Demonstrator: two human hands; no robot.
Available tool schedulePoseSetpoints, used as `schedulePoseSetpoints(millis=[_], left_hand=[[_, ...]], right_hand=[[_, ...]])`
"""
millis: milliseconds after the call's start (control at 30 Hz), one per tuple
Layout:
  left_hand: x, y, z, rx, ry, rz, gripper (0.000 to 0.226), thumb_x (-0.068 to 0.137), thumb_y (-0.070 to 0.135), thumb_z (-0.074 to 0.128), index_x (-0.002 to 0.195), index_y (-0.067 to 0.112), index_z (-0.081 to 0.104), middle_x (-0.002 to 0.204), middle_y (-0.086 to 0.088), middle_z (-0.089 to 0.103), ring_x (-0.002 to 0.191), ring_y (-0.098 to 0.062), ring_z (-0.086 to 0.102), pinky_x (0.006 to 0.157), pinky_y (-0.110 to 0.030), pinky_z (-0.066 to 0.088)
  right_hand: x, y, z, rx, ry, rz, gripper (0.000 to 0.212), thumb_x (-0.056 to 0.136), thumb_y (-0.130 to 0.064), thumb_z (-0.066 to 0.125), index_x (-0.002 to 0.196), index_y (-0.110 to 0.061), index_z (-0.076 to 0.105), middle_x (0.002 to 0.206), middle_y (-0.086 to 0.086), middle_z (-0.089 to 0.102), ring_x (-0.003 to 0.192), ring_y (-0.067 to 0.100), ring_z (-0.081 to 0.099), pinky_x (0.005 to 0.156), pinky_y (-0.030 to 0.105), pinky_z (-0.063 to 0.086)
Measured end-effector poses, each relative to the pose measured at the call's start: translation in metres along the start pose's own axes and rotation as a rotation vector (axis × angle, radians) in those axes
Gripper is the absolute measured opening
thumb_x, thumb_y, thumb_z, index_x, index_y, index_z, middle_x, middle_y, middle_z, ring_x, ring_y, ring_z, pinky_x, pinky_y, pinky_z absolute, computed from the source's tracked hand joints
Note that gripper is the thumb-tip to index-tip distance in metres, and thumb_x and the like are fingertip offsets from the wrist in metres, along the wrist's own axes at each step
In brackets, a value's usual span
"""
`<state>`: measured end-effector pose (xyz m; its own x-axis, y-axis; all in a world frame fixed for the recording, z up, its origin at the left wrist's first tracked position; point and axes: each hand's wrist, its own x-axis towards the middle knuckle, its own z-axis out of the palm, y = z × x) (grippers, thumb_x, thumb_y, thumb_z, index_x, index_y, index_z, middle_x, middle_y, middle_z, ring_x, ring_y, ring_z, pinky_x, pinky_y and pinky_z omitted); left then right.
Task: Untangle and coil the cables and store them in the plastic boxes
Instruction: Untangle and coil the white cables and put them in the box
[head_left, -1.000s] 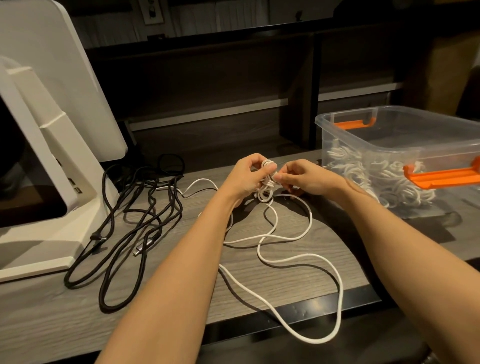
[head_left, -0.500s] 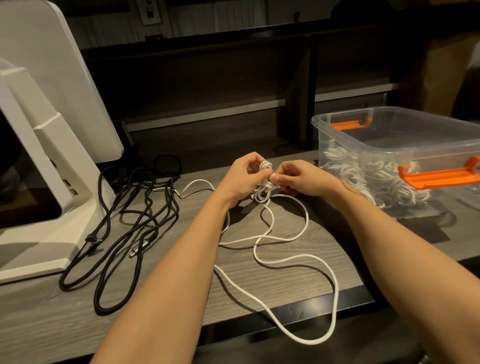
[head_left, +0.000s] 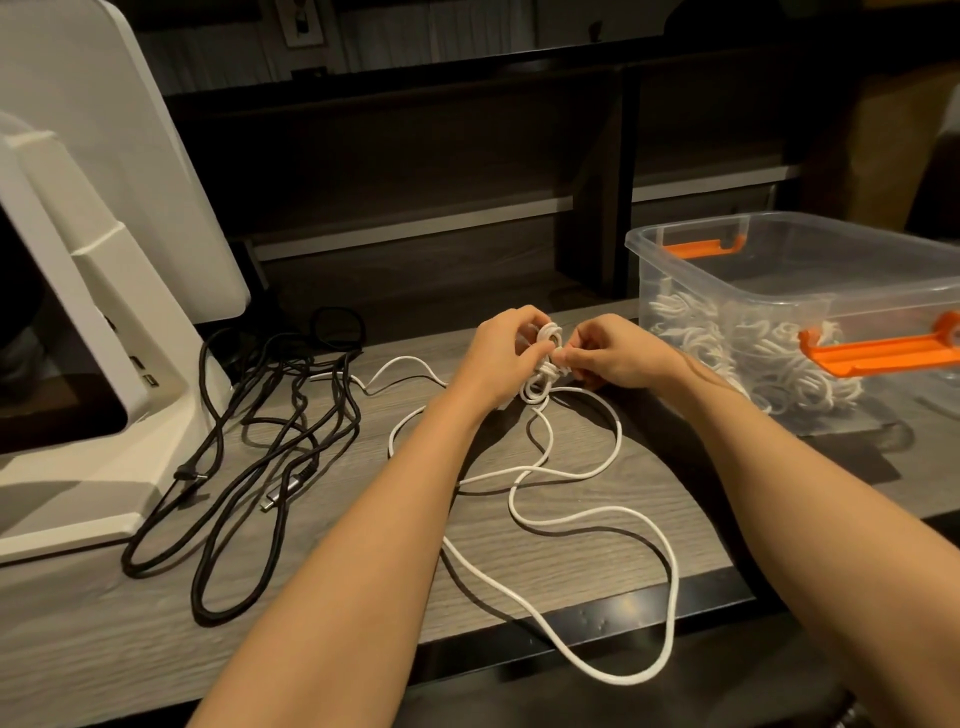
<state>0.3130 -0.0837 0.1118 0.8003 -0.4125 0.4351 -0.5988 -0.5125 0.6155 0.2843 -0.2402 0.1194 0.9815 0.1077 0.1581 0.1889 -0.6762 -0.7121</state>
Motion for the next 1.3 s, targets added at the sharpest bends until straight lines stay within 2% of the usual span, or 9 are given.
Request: schedulePoseSetpoints(millis=[100, 233, 433, 500, 567, 667, 767, 933, 1300], left_hand=[[-0.003, 0.002, -0.004, -0.019, -0.093, 0.007, 0.024, 0.093, 0.013, 0.061, 0.117, 0.017, 0.058, 0.102, 0.003, 0.056, 0.093, -0.013, 0.059, 0.081, -0.025, 0.052], [-0.007, 0.004, -0.006, -0.012, -0.176, 0.027, 0.042, 0.084, 0.014, 0.069, 0.122, 0.02, 0.052, 0.101, 0.007, 0.054, 0.094, -0.017, 0.06, 0.082, -0.03, 0.053], [-0.004, 0.0, 0.003, 0.143, -0.069, 0.099, 0.048, 0.084, 0.016, 0.072, 0.127, 0.019, 0.052, 0.11, 0.002, 0.055, 0.101, -0.015, 0.055, 0.086, -0.028, 0.048], [-0.004, -0.002, 0.004, 0.16, -0.04, 0.128, 0.046, 0.085, 0.017, 0.072, 0.127, 0.019, 0.054, 0.112, 0.0, 0.058, 0.101, -0.014, 0.056, 0.087, -0.029, 0.049], [-0.005, -0.004, 0.004, 0.159, -0.042, 0.134, 0.046, 0.085, 0.017, 0.072, 0.128, 0.019, 0.055, 0.114, 0.0, 0.059, 0.101, -0.013, 0.056, 0.088, -0.029, 0.05], [-0.005, -0.006, 0.003, 0.112, -0.016, 0.108, 0.048, 0.084, 0.018, 0.073, 0.129, 0.017, 0.054, 0.116, -0.002, 0.061, 0.101, -0.013, 0.057, 0.088, -0.03, 0.052], [-0.003, -0.002, 0.004, 0.035, -0.018, 0.0, 0.055, 0.081, 0.023, 0.077, 0.127, 0.015, 0.047, 0.11, -0.001, 0.059, 0.097, -0.013, 0.059, 0.081, -0.026, 0.052], [-0.003, -0.003, 0.005, -0.012, 0.042, -0.074, 0.032, 0.083, 0.025, 0.075, 0.108, 0.017, 0.058, 0.093, 0.011, 0.055, 0.08, -0.001, 0.053, 0.064, -0.01, 0.04], [0.002, 0.0, 0.007, -0.217, 0.127, -0.193, 0.021, 0.095, 0.022, 0.061, 0.11, 0.009, 0.067, 0.088, 0.006, 0.059, 0.078, -0.005, 0.054, 0.058, -0.009, 0.039]], right_hand=[[0.001, 0.001, -0.001, 0.04, -0.005, 0.048, 0.023, 0.094, -0.026, 0.057, 0.077, -0.01, 0.059, 0.07, 0.003, 0.059, 0.062, 0.009, 0.056, 0.057, 0.014, 0.047], [0.002, 0.001, -0.001, 0.12, -0.018, 0.136, 0.025, 0.094, -0.028, 0.058, 0.077, -0.01, 0.062, 0.072, 0.004, 0.06, 0.065, 0.011, 0.056, 0.061, 0.019, 0.048], [0.004, 0.001, 0.002, 0.156, 0.018, 0.183, 0.025, 0.095, -0.031, 0.056, 0.076, -0.014, 0.059, 0.072, 0.003, 0.057, 0.065, 0.01, 0.053, 0.062, 0.02, 0.045], [0.004, 0.003, 0.002, 0.217, 0.056, 0.17, 0.016, 0.093, -0.028, 0.059, 0.089, -0.012, 0.057, 0.077, 0.003, 0.06, 0.064, 0.009, 0.055, 0.056, 0.017, 0.047], [0.003, 0.004, 0.002, 0.344, 0.071, 0.149, 0.019, 0.091, -0.022, 0.062, 0.104, -0.012, 0.054, 0.087, 0.003, 0.064, 0.068, 0.009, 0.061, 0.052, 0.016, 0.049], [0.003, 0.005, 0.003, 0.368, 0.081, 0.091, 0.016, 0.092, -0.016, 0.059, 0.107, -0.011, 0.054, 0.094, 0.005, 0.067, 0.074, 0.012, 0.067, 0.056, 0.019, 0.053], [0.003, 0.006, 0.004, 0.354, 0.145, 0.045, 0.01, 0.095, -0.016, 0.055, 0.102, -0.009, 0.055, 0.087, 0.006, 0.067, 0.068, 0.012, 0.067, 0.056, 0.02, 0.055], [0.002, 0.005, 0.005, 0.375, 0.185, 0.006, 0.012, 0.095, -0.016, 0.054, 0.103, -0.007, 0.054, 0.083, 0.004, 0.067, 0.06, 0.006, 0.067, 0.052, 0.015, 0.051], [0.002, 0.002, 0.006, 0.406, 0.151, -0.05, 0.005, 0.094, -0.017, 0.055, 0.091, -0.013, 0.053, 0.088, 0.007, 0.07, 0.076, 0.013, 0.069, 0.065, 0.023, 0.058]])
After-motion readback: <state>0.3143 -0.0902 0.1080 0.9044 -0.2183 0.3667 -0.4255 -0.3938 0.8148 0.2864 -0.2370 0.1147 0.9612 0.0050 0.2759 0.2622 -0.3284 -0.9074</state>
